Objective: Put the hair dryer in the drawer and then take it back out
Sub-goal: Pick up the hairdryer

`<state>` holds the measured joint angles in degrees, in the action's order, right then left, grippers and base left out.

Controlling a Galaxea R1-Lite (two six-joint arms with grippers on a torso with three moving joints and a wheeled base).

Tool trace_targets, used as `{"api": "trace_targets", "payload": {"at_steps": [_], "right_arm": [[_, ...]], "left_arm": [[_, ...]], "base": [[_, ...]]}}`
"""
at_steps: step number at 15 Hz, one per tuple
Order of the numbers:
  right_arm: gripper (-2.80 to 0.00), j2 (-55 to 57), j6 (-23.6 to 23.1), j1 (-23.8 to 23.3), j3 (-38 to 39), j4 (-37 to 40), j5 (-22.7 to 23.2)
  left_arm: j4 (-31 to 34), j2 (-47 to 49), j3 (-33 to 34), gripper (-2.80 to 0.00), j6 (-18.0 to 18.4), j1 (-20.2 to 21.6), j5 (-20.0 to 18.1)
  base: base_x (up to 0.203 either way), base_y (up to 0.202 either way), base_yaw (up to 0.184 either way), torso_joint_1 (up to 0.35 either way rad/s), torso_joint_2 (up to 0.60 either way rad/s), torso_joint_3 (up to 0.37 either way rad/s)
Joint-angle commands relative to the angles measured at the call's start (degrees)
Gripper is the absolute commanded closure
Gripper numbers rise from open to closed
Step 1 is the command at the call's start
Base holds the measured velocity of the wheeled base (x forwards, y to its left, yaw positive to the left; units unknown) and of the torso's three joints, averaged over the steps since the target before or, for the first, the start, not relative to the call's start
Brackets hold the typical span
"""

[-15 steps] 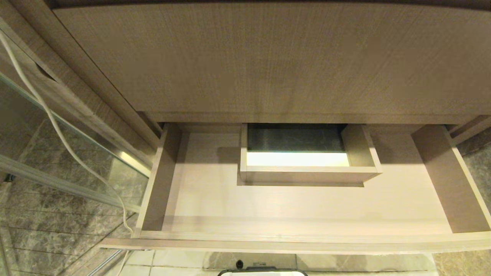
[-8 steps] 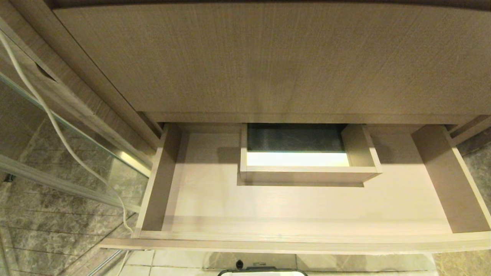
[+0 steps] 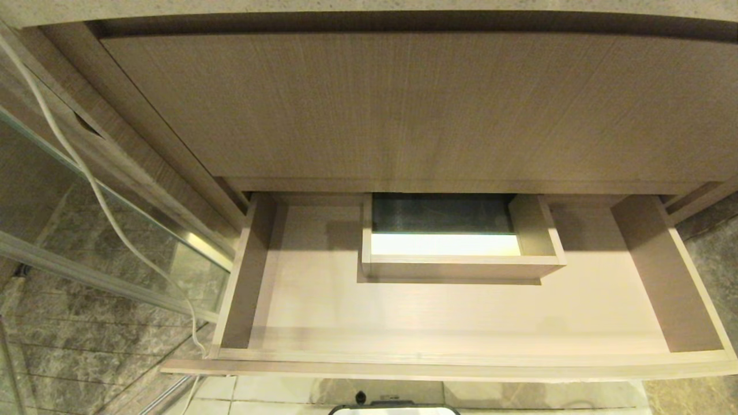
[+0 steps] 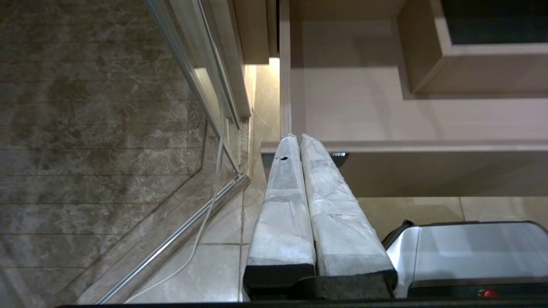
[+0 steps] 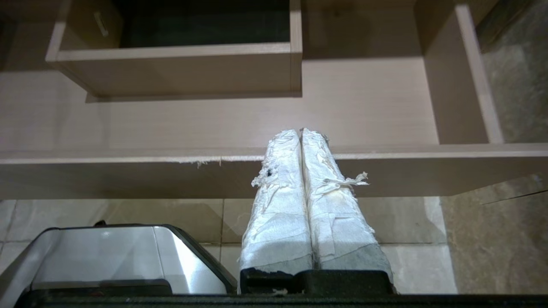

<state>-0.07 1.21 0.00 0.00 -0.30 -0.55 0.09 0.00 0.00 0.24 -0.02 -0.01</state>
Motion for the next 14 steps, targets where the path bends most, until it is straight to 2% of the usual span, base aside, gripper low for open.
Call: {"api": "trace_targets", "payload": {"at_steps": [1, 3, 7, 14], "right_arm": [[0.0, -0.01, 0.02, 0.0, 0.09, -0.05, 0.02], [0.0, -0.01, -0.04, 0.0, 0.06, -0.02, 0.02], [0.0, -0.01, 0.11, 0.0, 0.08, -0.14, 0.02], [0.0, -0.01, 0.11, 0.0, 0.0, -0.13, 0.02]], "left_arm": [[0.0, 0.0, 0.07, 0.0, 0.02, 0.02, 0.01], [0.0, 0.0, 0.09, 0.0, 0.02, 0.02, 0.01], [0.0, 0.0, 0.07, 0.0, 0.02, 0.02, 0.01], [0.0, 0.0, 0.05, 0.0, 0.02, 0.02, 0.01]], "base": [[0.0, 0.0, 0.0, 0.254, -0.46, -0.204], [0.0, 0.0, 0.0, 0.265, -0.47, -0.207], [0.0, 0.0, 0.0, 0.107, -0.49, -0.215], [0.0, 0.0, 0.0, 0.368, -0.51, -0.236]]}}
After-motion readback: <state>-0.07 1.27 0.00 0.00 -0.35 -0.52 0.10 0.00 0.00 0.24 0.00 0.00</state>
